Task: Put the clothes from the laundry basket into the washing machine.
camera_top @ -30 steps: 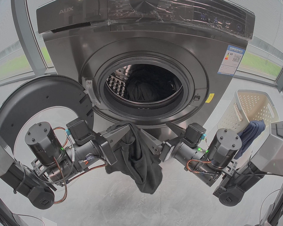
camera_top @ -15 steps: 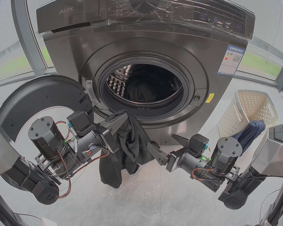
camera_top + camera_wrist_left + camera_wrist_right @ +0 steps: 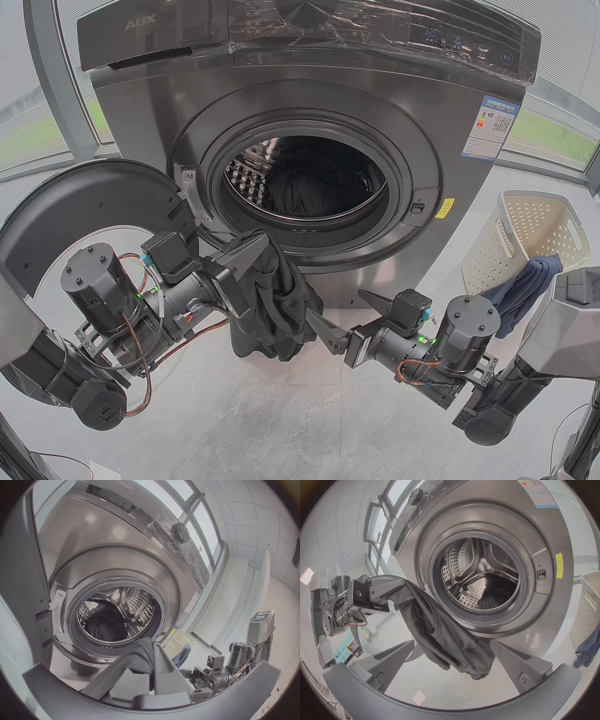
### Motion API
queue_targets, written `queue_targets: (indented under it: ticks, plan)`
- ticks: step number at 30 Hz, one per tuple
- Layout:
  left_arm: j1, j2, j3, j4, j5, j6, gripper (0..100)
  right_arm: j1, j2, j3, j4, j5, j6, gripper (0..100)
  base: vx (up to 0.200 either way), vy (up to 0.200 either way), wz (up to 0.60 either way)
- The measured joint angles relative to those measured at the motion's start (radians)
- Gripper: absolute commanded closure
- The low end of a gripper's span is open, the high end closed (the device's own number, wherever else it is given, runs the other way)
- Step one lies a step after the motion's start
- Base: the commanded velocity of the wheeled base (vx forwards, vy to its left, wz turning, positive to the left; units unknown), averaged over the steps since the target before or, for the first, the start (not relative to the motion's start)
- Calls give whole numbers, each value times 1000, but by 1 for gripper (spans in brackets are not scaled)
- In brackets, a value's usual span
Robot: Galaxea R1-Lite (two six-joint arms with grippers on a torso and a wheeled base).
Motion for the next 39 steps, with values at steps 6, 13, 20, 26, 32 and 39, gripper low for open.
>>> queue_targets:
  ticks: [6, 13, 20, 26, 32, 39]
  plan:
    - [4, 0, -12, -10, 1, 0, 100, -4, 56, -37, 0, 1, 0, 0, 0, 0, 0]
    - [6, 0, -21, -13, 1, -1, 100, 1, 107, -83, 1, 2, -4, 0, 0, 0, 0]
    - [6, -8, -23, -13, 1, 0, 100, -9, 162, -164, 1, 2, -21, 0, 0, 0, 0]
    - [4, -14, -23, -13, 2, 0, 100, -23, 218, -248, 3, 4, -35, 0, 0, 0, 0]
    - [1, -17, -20, -13, 3, 2, 100, -36, 256, -320, 9, 7, -50, 0, 0, 0, 0]
    - [1, -17, -19, -13, 12, 5, 100, -30, 296, -339, 9, 7, -53, 0, 0, 0, 0]
